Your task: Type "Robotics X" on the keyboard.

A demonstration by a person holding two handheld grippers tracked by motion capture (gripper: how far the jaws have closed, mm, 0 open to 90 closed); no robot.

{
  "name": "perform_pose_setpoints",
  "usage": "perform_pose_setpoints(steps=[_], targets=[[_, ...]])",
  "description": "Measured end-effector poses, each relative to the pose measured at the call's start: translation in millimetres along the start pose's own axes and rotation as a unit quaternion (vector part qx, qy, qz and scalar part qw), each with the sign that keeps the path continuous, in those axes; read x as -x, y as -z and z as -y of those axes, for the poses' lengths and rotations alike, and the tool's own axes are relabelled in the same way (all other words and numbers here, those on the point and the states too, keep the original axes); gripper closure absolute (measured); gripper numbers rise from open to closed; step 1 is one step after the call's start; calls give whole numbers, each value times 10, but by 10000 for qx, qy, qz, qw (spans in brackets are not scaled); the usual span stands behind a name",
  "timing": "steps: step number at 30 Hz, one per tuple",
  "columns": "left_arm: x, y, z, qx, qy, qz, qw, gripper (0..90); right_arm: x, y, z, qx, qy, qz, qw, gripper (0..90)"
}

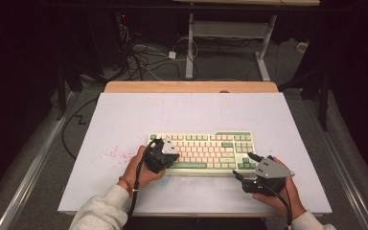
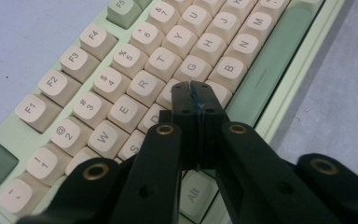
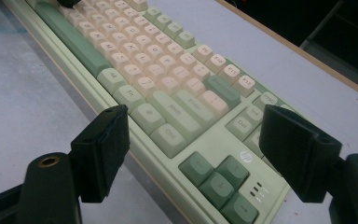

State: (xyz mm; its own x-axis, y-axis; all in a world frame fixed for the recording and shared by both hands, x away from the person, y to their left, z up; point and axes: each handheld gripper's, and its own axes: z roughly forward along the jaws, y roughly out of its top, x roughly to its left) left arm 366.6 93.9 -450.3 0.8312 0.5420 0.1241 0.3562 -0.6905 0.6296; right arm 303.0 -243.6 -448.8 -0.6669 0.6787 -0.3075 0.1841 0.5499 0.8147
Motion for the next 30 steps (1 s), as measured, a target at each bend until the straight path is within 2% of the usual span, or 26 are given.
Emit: perform_pose_setpoints(steps=[2, 3, 7, 17, 30], targets=[[0, -4, 3, -28, -9, -3, 10000, 866, -2, -3, 1, -12, 6, -10, 10000, 246], [-2, -18, 5, -121, -40, 15, 9999, 869, -3, -5, 1, -21, 7, -16, 10000, 246], [10, -19, 7, -103, -90, -21, 9999, 865, -9, -12, 1, -55, 42, -40, 10000, 246], [-5, 53, 15, 91, -62, -92, 9999, 827, -5, -8, 2, -49, 31, -31, 10000, 246], [-62, 141, 41, 215, 39, -161, 9996, 832, -4, -2, -1, -33, 24, -30, 10000, 246]])
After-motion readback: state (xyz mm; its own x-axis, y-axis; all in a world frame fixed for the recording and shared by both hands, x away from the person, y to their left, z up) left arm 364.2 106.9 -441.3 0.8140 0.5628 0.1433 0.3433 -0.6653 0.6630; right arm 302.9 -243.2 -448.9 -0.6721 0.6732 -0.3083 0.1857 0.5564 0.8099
